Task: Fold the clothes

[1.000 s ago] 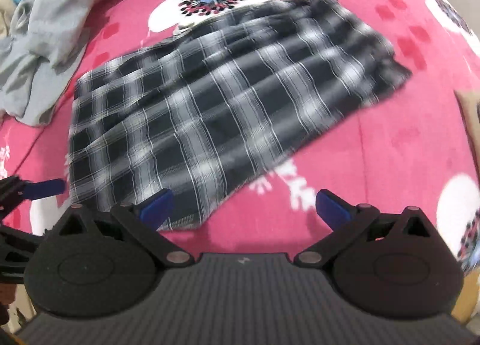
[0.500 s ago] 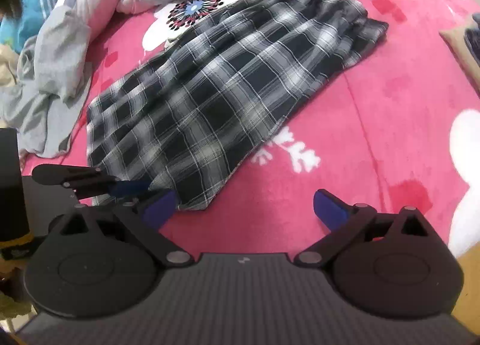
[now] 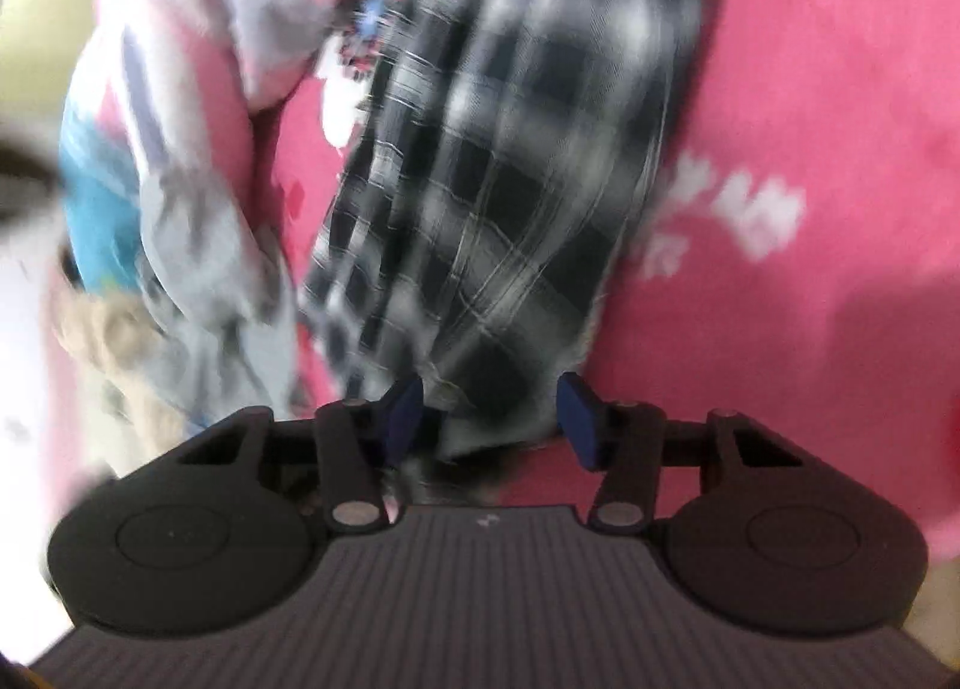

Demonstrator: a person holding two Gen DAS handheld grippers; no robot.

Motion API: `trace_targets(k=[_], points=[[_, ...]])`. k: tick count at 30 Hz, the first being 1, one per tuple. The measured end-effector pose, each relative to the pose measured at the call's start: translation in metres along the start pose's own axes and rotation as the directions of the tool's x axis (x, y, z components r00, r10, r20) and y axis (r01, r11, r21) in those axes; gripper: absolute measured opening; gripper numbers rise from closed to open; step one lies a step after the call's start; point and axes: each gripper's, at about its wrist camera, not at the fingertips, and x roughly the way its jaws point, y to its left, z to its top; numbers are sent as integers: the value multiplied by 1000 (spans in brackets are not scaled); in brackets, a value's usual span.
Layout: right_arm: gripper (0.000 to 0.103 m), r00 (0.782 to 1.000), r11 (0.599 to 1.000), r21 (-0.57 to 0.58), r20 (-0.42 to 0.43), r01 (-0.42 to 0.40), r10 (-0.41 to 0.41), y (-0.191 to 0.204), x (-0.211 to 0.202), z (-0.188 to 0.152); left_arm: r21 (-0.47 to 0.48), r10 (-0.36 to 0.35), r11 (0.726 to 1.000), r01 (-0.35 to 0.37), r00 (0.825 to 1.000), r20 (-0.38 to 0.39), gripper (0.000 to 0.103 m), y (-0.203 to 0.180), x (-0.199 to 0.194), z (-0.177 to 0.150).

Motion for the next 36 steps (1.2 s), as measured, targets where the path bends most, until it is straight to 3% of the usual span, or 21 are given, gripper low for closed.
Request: trace_targets(k=[5,9,13,16,18,20,22,26,28,30,31,36], points=[[49,992,990,134,-113,-35,51,-6,32,8,-12,-17,1000,17,1000,11,2,0,0,-4],[42,986,966,211,-35,-150,161,-14,38,9,-7,-28,1000,28,1000,7,2,-2,2,-12],[39,986,941,300,-9,-158,169,-28,44,7,-5,-46,999,46,999,-12,5,-2,4,-16],[39,982,937,296,7,-185,191,-27,45,4,14,-41,999,41,999,0,22,-5,5,-15],[33,976,938,272,28,-215,215,-24,46,2,22,-30,999,30,999,10,36,-7,7,-14],[25,959,918,278,66,-283,275,-27,48,1,27,-17,999,16,1000,13,38,-9,11,-11],[19,942,906,258,92,-334,322,-29,49,1,18,4,1000,-4,1000,13,38,-10,17,-8],[15,937,916,200,91,-348,337,-24,52,0,-42,41,998,-40,999,2,37,-7,28,-2],[15,939,917,203,91,-344,332,-23,53,0,-78,46,996,-46,999,2,32,-3,30,-1],[15,945,919,221,89,-328,316,-24,53,1,-92,62,994,-62,998,5,12,-2,31,-1],[17,948,920,229,86,-317,305,-24,53,2,-90,76,993,-74,997,9,8,-1,31,-2],[19,965,929,269,19,-256,261,-23,56,7,-3,156,988,-156,984,92,5,-16,21,-8]])
